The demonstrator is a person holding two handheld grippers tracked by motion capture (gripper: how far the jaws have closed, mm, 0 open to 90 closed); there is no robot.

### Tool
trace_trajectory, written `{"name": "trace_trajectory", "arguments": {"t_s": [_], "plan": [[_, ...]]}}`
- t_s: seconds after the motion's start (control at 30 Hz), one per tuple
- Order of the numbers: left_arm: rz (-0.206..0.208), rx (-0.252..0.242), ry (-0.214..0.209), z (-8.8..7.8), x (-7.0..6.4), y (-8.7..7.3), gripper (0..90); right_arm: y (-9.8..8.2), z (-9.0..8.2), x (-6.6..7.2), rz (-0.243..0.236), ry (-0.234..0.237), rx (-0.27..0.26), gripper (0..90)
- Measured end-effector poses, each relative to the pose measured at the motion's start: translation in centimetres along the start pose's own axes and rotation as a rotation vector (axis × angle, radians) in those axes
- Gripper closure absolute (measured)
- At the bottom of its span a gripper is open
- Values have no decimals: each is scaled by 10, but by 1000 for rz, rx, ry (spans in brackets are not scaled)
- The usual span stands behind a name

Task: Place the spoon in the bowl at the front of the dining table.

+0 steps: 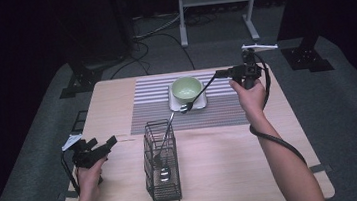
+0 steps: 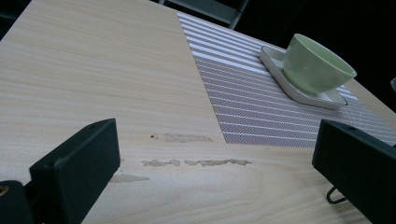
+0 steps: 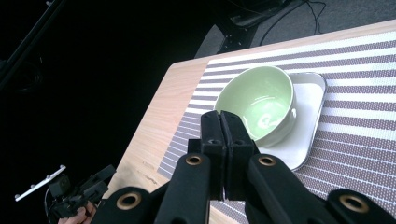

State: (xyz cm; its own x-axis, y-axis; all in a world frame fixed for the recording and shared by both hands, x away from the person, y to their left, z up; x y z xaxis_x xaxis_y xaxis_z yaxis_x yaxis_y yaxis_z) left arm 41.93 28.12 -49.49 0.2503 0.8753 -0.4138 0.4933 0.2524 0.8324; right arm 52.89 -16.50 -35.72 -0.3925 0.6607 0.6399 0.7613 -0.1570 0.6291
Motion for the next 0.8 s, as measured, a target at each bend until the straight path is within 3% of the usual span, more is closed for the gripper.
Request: {"name": "trace_trajectory", "arguments": {"t_s": [0.8], "plan": [[-7,-4,-1,-1,1,1,0,19,14,-1,4,-61,-19,888]]}}
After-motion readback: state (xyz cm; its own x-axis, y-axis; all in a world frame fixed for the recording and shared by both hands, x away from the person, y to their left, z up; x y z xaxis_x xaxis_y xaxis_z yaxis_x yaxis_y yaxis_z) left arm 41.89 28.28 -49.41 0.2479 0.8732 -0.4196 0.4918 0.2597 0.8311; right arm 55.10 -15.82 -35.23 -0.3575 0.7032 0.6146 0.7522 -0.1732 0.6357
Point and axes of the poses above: each handheld gripper's, and its own axes: z roughly forward along the jaws, y roughly out of its top, x roughly to its left, the point moved 8 cm from there along z, roughly forward along the jaws, and after that the axes turned 2 degrees about -z, right-handed, at the moved point
